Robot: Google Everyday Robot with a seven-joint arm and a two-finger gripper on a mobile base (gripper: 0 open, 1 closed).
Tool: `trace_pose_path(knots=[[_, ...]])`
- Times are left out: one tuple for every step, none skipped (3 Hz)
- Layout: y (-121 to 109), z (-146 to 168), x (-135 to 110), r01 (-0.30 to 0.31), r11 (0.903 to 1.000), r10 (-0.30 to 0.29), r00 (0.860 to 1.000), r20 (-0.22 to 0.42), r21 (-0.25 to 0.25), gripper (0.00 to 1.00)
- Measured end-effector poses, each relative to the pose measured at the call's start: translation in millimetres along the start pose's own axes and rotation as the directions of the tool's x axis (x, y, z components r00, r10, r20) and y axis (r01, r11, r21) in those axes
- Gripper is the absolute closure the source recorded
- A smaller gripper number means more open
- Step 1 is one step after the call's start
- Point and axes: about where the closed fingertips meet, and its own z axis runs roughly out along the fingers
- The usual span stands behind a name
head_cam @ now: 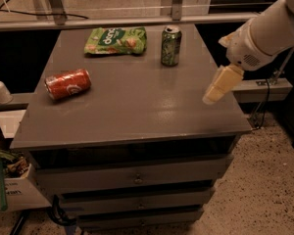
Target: Move green can near coke can
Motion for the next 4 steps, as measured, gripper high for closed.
trace_pose_path(knots=[[-31.2, 24.2, -1.9, -0.059, 0.9982, 0.060, 0.995, 0.082, -0.013, 0.00], [-31.1, 24.2, -1.9, -0.059, 0.9982, 0.060, 0.995, 0.082, -0.013, 0.00], [-36.7, 32.6, -1.4, -0.059, 0.9983, 0.058, 0.991, 0.122, 0.000, 0.00], [-58.4, 44.9, -3.7, -0.073, 0.9967, 0.064, 0.979, 0.193, 0.036, 0.00]])
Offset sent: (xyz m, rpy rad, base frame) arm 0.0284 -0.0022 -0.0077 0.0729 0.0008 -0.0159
